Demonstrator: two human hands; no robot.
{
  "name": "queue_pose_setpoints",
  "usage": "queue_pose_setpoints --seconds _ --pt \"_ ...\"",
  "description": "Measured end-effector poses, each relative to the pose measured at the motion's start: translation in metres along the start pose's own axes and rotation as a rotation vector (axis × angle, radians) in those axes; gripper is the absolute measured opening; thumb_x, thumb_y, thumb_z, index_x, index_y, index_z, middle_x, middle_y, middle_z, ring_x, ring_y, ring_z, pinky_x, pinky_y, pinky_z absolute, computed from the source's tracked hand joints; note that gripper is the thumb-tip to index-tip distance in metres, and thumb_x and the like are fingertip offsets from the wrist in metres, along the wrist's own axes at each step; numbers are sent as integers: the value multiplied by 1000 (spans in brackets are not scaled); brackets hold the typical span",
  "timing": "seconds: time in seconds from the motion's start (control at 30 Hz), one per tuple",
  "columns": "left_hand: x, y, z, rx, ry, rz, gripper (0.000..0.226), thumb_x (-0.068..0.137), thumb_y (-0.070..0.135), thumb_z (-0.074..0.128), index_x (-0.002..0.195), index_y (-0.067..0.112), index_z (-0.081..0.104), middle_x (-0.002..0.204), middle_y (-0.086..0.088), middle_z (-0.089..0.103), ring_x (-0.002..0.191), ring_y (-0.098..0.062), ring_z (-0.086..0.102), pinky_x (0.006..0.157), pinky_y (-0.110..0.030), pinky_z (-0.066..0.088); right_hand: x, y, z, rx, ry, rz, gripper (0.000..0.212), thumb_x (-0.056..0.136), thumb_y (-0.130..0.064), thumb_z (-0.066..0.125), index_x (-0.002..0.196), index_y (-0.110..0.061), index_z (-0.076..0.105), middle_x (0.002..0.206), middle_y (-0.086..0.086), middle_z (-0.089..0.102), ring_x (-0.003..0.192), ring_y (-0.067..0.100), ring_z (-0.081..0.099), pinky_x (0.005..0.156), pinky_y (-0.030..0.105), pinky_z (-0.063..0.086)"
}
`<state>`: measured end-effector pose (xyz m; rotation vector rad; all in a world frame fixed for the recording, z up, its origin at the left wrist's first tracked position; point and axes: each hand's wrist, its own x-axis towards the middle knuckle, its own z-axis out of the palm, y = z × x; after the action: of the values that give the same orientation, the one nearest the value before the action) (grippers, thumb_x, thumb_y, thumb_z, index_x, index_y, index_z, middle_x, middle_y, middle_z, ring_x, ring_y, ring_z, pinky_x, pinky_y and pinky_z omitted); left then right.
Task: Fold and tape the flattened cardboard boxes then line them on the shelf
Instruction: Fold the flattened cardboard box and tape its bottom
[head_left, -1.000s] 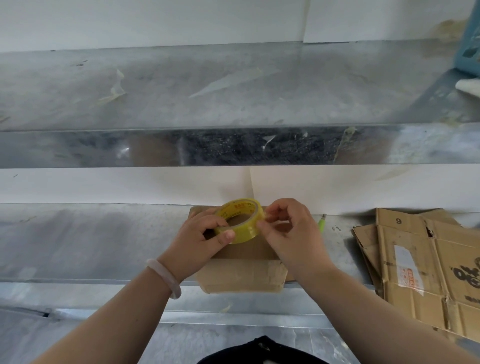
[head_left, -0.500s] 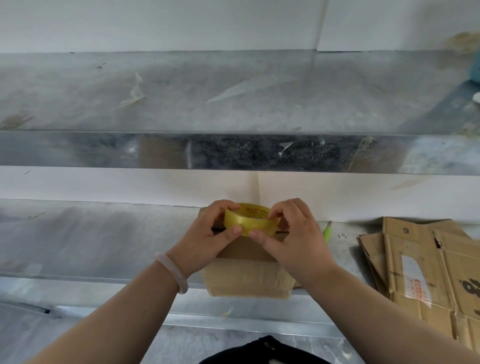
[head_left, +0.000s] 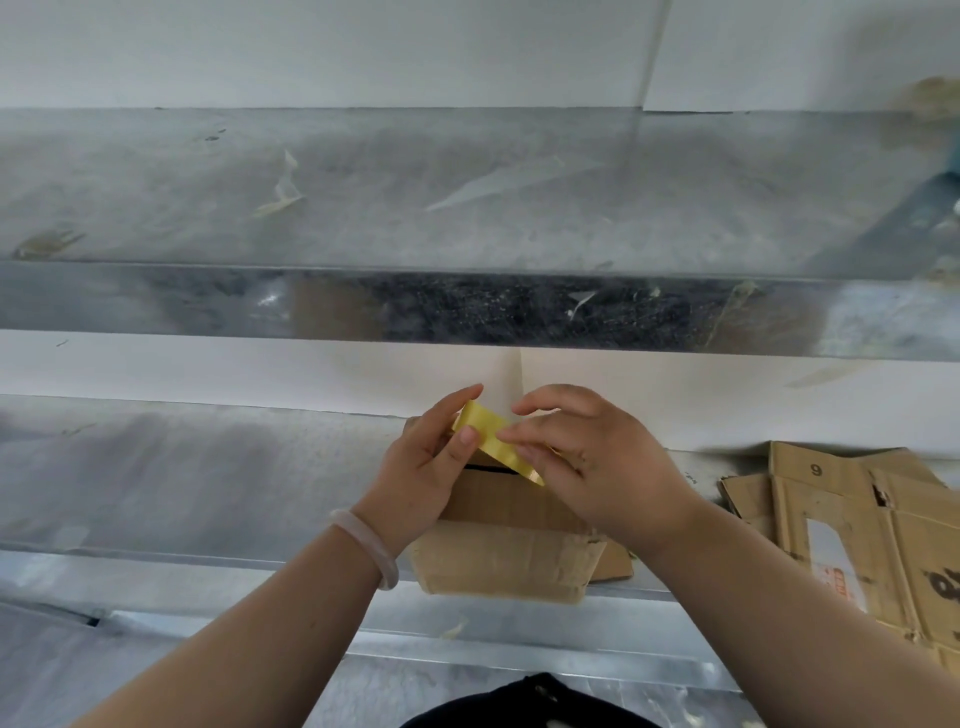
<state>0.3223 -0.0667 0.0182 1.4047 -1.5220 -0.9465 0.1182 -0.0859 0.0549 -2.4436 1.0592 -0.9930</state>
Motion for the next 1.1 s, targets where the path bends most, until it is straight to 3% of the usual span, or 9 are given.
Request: queue_pose_setpoints --seconds 0.2,0.33,0.4,0.5,0.63,0.73,0.93,1.03,1.1 --pt "-2 -1 2 22 11 -7 50 81 70 37 127 52 47 118 7 58 112 -4 52 94 -18 39 3 0 -2 -82 -19 -84 19 89 -38 58 96 -26 72 107 -14 64 89 3 62 71 22 53" --pt "-4 5 0 -13 30 -19 40 94 55 37 127 39 50 120 10 56 108 8 49 84 -1 35 -4 2 0 97 -72 151 23 90 -31 64 113 -33 63 108 -18 61 97 -1 58 82 15 46" --pt "-4 7 0 -13 26 -18 43 89 51 38 128 36 51 121 9 56 107 9 49 82 0 35 -7 4 2 78 -63 134 29 91 -33 60 120 -38 59 113 -18 60 100 -2 57 84 16 45" --pt "-4 6 1 -25 30 -9 50 87 61 38 128 37 51 121 10 56 108 9 49 83 1 35 -5 2 1 -5 -98 21 38 95 -38 49 132 -40 56 127 -18 57 111 -2 54 88 13 45" --pt "-3 7 1 -5 27 -20 43 88 62 38 125 44 50 114 15 58 105 7 51 82 -1 36 4 -1 -1 -108 -35 -84 28 93 -36 53 115 -31 70 121 -15 62 98 2 62 75 18 51" --pt "-3 7 0 -3 31 -30 38 91 58 36 124 45 49 109 14 59 99 7 52 79 -1 36 9 0 -2 -129 -23 -125 21 92 -33 57 104 -26 72 111 -13 67 93 2 63 75 14 48" --pt "0 1 2 26 22 -40 47 86 70 34 125 48 49 109 11 59 100 0 54 84 -11 41 18 -5 -8 -202 -138 -144 21 94 -34 44 92 -21 61 105 -7 58 74 17 61 60 37 54" --pt "1 2 2 3 62 -56 34 92 58 34 117 44 51 101 10 61 92 1 56 77 -6 40 19 -5 -9 -102 -160 -84 14 96 -28 44 93 -19 55 105 -7 53 82 17 57 71 37 51" --pt "1 7 3 -20 111 -89 31 89 54 30 108 43 52 98 14 62 90 11 55 74 -2 38 18 -5 -12 59 -68 10 8 97 -22 48 91 -23 52 103 -6 55 90 12 57 78 34 50"
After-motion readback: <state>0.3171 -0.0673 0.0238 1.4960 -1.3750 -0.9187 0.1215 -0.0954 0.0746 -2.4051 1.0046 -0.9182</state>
